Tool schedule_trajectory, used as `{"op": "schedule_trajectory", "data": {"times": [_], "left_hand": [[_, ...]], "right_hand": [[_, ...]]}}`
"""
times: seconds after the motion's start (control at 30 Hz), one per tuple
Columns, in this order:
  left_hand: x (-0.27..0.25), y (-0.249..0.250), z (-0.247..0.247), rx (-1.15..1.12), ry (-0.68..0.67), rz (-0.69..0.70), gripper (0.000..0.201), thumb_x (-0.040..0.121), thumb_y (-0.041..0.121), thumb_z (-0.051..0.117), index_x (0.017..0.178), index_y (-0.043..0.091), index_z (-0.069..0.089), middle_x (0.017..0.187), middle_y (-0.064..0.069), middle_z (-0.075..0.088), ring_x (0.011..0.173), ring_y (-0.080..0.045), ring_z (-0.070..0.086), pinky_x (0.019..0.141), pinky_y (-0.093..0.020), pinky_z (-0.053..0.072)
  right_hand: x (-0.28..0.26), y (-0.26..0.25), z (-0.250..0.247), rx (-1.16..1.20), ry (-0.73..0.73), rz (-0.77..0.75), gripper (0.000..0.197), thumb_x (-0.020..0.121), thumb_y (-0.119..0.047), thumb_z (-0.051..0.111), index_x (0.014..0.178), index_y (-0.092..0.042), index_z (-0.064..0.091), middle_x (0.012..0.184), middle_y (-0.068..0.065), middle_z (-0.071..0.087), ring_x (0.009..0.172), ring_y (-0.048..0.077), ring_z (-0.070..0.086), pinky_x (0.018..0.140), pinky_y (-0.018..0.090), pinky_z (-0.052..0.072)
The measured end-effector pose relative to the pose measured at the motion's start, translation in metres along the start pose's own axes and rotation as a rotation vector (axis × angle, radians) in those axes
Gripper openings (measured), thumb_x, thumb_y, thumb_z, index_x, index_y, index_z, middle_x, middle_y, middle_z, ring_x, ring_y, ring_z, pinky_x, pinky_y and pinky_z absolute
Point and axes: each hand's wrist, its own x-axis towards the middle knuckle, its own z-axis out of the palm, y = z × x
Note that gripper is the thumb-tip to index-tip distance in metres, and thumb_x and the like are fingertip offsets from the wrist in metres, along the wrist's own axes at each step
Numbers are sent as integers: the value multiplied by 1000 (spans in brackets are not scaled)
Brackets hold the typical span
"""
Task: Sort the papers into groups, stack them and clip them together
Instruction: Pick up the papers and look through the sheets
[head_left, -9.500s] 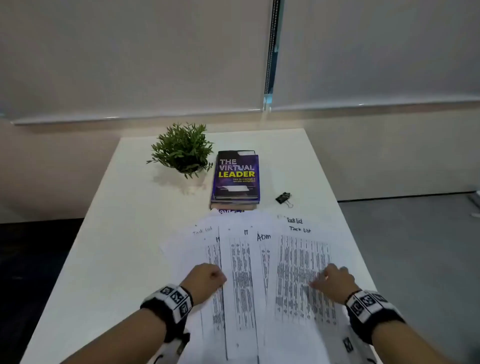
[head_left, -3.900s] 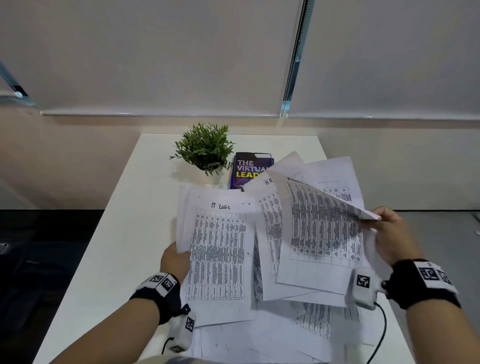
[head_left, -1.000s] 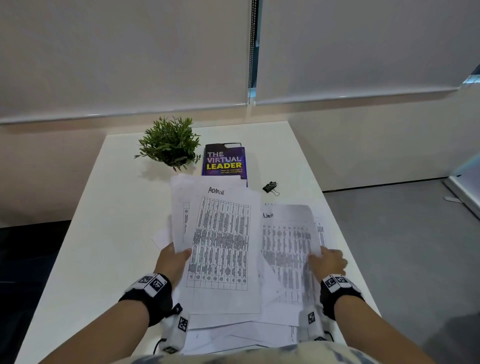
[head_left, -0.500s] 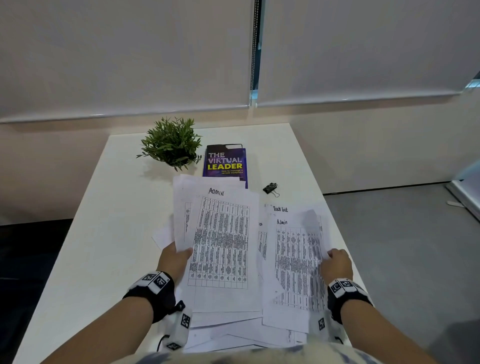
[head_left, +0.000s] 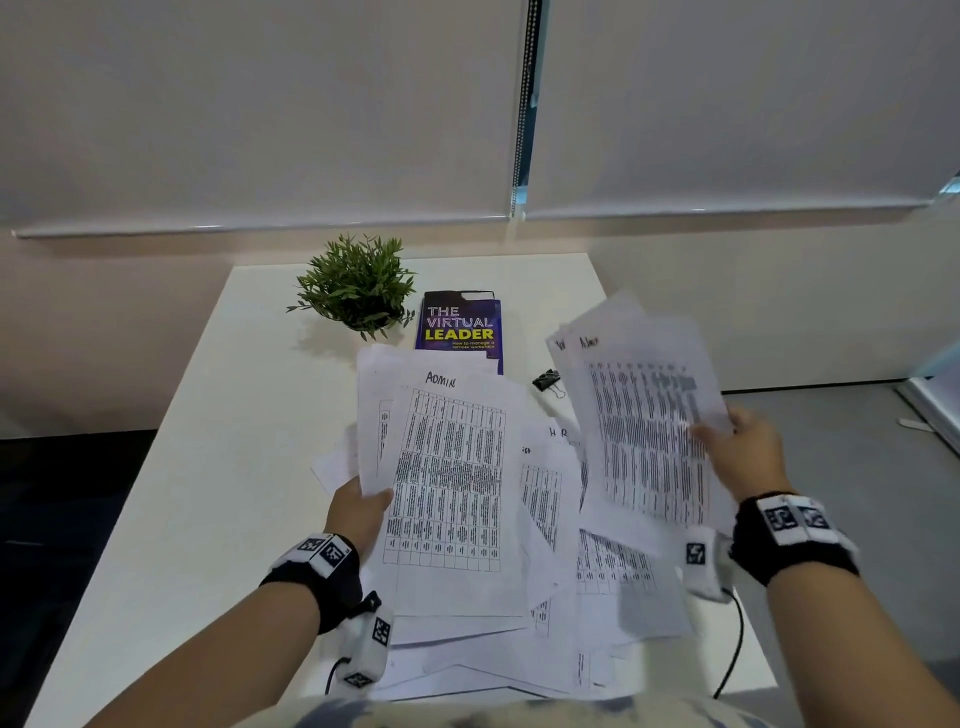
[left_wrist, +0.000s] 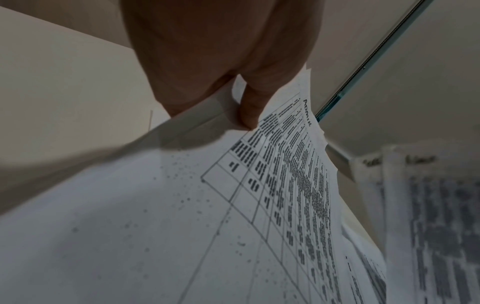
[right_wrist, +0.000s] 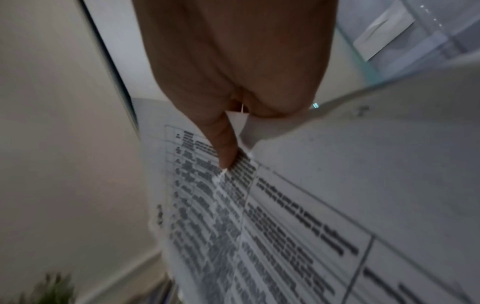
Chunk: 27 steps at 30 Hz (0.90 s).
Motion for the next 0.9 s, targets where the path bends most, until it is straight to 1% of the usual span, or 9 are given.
{"op": "schedule_trajectory", "data": {"times": [0.13, 0.3, 0.4, 0.47, 0.53, 0.63, 0.77, 0.83, 0.9], "left_hand": [[0, 6, 0, -22, 5, -6, 34, 93, 7, 57, 127, 9, 62, 117, -9, 68, 112, -30, 61, 104, -43, 44], [-6, 17, 1, -71, -33, 13, 31, 90, 10, 58, 118, 21, 65, 114, -4, 71, 111, -29, 63, 104, -45, 46], [-13, 32, 4, -99, -58, 36, 38, 92, 6, 58, 130, 13, 61, 118, -6, 68, 111, -28, 61, 100, -38, 46], [-17, 41, 6, -106, -93, 44, 36, 89, 5, 59, 124, 14, 65, 114, -6, 71, 108, -29, 64, 98, -43, 49], [-22, 49, 7, -104, -135, 37, 25, 90, 5, 54, 108, 13, 70, 102, -9, 75, 95, -30, 69, 84, -41, 56], [-29, 61, 7, -127, -180, 35, 19, 95, 15, 54, 100, 2, 67, 91, -17, 73, 76, -27, 67, 64, -33, 55], [-29, 65, 0, -242, -179, -29, 45, 97, 52, 46, 95, 14, 70, 81, -5, 72, 73, -22, 67, 71, -32, 52], [-24, 63, -4, -339, -229, -63, 66, 88, 77, 33, 113, 29, 71, 102, 2, 76, 94, -21, 71, 88, -39, 53], [-23, 62, -7, -314, -222, -32, 65, 87, 78, 34, 125, 34, 64, 117, 6, 71, 110, -19, 65, 100, -40, 45]], "right_hand": [[-7, -41, -16, 300, -83, -72, 25, 85, -7, 71, 110, -8, 69, 95, 2, 72, 85, 17, 67, 83, 31, 51], [-19, -60, 21, 654, -257, 50, 9, 83, -5, 70, 92, -7, 70, 80, 1, 77, 70, 12, 72, 60, 18, 56], [-27, -43, 69, 632, -378, 130, 3, 86, -6, 69, 89, -5, 70, 76, 0, 75, 76, 18, 68, 69, 26, 53], [-35, -30, 97, 582, -451, 186, 5, 87, -9, 70, 87, -5, 69, 81, 7, 73, 85, 25, 64, 77, 34, 49], [-43, -21, 118, 550, -523, 227, 9, 87, -14, 70, 86, -6, 67, 85, 11, 68, 87, 27, 61, 77, 38, 45], [-53, -19, 136, 565, -575, 281, 15, 90, -12, 67, 102, -4, 64, 101, 7, 69, 97, 27, 63, 85, 36, 46], [-58, -23, 152, 486, -569, 218, 12, 89, -8, 67, 101, -7, 65, 91, 5, 68, 90, 27, 61, 78, 36, 48], [-59, -27, 159, 422, -541, 178, 16, 88, -7, 68, 104, -6, 64, 90, 5, 66, 88, 27, 60, 79, 38, 49], [-61, -30, 167, 380, -524, 131, 24, 87, -6, 69, 110, -6, 63, 96, 6, 67, 91, 27, 62, 84, 40, 52]]}}
